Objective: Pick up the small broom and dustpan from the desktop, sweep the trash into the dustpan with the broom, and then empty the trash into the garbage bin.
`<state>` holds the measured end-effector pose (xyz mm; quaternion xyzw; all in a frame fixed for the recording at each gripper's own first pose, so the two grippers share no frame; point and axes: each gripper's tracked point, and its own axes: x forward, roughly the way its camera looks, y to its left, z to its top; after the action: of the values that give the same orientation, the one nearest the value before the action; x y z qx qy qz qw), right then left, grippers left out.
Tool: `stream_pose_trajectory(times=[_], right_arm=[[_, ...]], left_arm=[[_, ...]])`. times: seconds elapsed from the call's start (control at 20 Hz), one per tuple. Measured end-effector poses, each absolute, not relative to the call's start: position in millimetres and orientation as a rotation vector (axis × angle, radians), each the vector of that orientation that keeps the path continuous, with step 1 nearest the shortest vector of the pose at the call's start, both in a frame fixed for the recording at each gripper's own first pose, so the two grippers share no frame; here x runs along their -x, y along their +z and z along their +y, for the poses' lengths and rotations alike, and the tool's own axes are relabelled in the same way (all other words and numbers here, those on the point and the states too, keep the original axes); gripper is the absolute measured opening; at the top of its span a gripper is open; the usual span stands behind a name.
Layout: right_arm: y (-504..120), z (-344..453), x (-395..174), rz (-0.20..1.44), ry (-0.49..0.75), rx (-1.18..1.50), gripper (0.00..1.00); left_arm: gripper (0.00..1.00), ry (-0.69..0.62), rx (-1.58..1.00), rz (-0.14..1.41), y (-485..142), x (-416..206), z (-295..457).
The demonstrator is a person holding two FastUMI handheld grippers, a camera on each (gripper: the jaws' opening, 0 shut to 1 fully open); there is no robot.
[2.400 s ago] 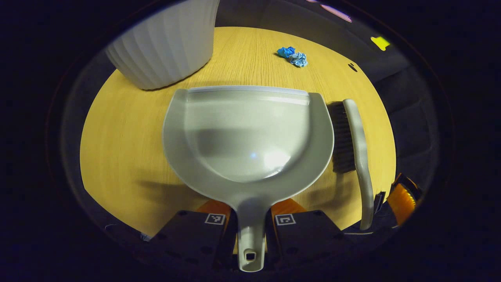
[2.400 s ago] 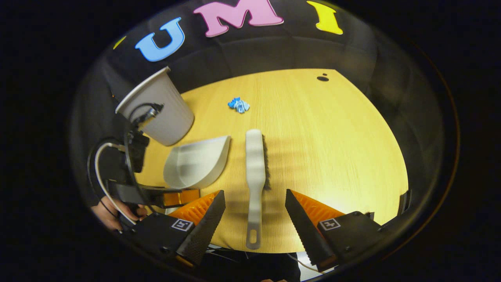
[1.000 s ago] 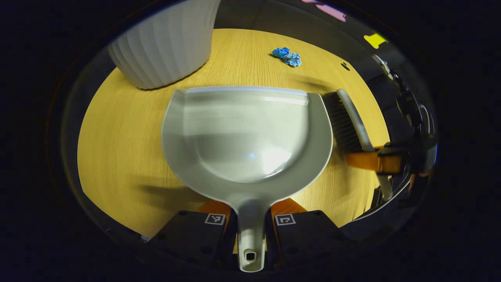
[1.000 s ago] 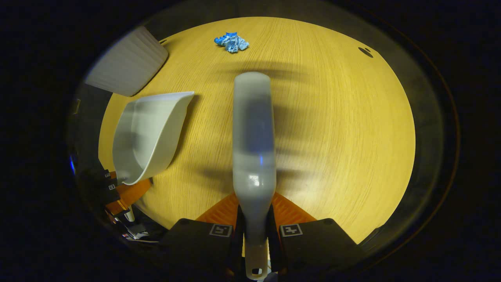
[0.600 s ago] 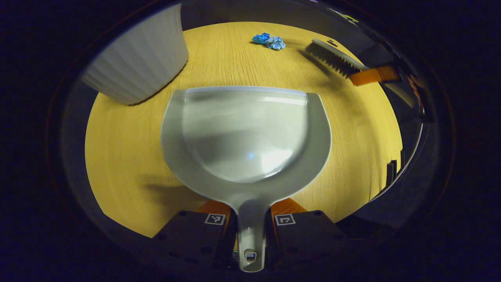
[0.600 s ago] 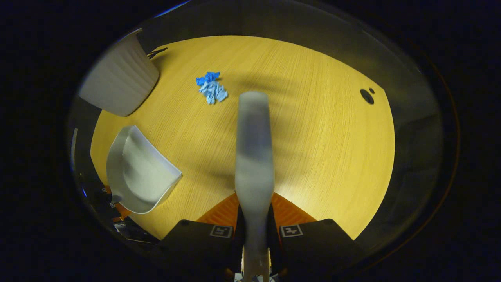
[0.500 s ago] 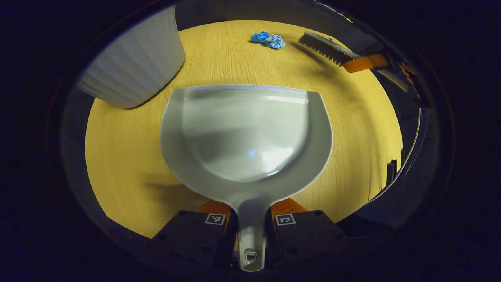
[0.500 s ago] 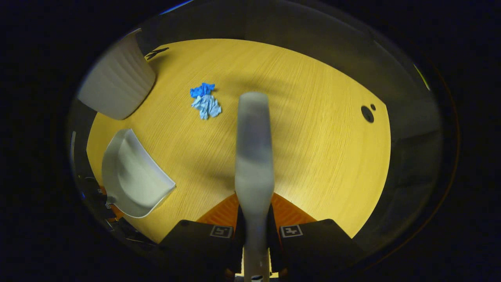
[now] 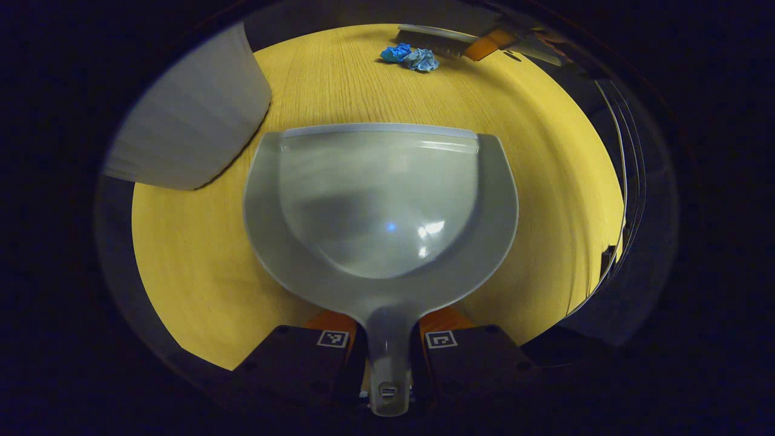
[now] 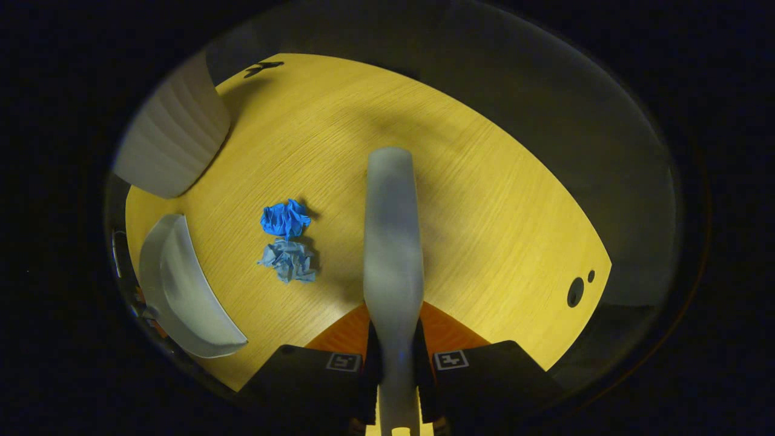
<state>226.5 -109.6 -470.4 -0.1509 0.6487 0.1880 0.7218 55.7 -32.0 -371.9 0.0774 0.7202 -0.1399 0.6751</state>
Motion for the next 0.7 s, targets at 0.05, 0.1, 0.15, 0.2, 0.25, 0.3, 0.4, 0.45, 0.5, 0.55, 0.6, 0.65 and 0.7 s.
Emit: stream_pose_trajectory(times=[0.05,0.1,0.15,0.2,0.25,0.3,0.4,0.45,0.5,0.55,0.6,0.65,0.7], right_arm=[[-471,-104,-226,1.432,0.442,0.348,0.30],[-472,-95,-224,1.430,0.473,0.354,0.30],[-472,-88,-219,1.432,0.511,0.363,0.30],[-472,-83,-212,1.437,0.550,0.384,0.30],[-473,-78,-202,1.449,0.592,0.423,0.30],[-472,-77,-189,1.463,0.653,0.469,0.30],[-468,-66,-156,1.475,0.821,0.551,0.30],[-463,-55,-138,1.477,0.887,0.556,0.40],[-456,-44,-120,1.491,0.939,0.507,0.30],[-449,-34,-102,1.522,0.977,0.417,0.30],[-439,-21,-84,1.554,1.001,0.333,0.30],[-432,-15,-72,1.572,1.023,0.288,0.30],[-439,-26,-80,1.570,1.029,0.286,0.30]], left_arm=[[0.30,-0.316,-0.175,1.623,-373,-57,-31],[0.30,-0.325,-0.171,1.618,-373,-59,-32],[0.30,-0.339,-0.179,1.611,-372,-60,-32],[0.31,-0.353,-0.194,1.609,-372,-61,-29],[0.30,-0.362,-0.215,1.610,-372,-62,-24],[0.30,-0.377,-0.227,1.599,-370,-65,-23],[0.30,-0.401,-0.220,1.570,-372,-64,-23],[0.30,-0.412,-0.223,1.560,-372,-64,-23],[0.30,-0.420,-0.234,1.549,-372,-64,-22],[0.30,-0.429,-0.239,1.536,-373,-63,-23],[0.30,-0.440,-0.231,1.520,-374,-63,-24],[0.30,-0.455,-0.215,1.523,-375,-62,-26],[0.30,-0.469,-0.206,1.515,-375,-63,-24]])
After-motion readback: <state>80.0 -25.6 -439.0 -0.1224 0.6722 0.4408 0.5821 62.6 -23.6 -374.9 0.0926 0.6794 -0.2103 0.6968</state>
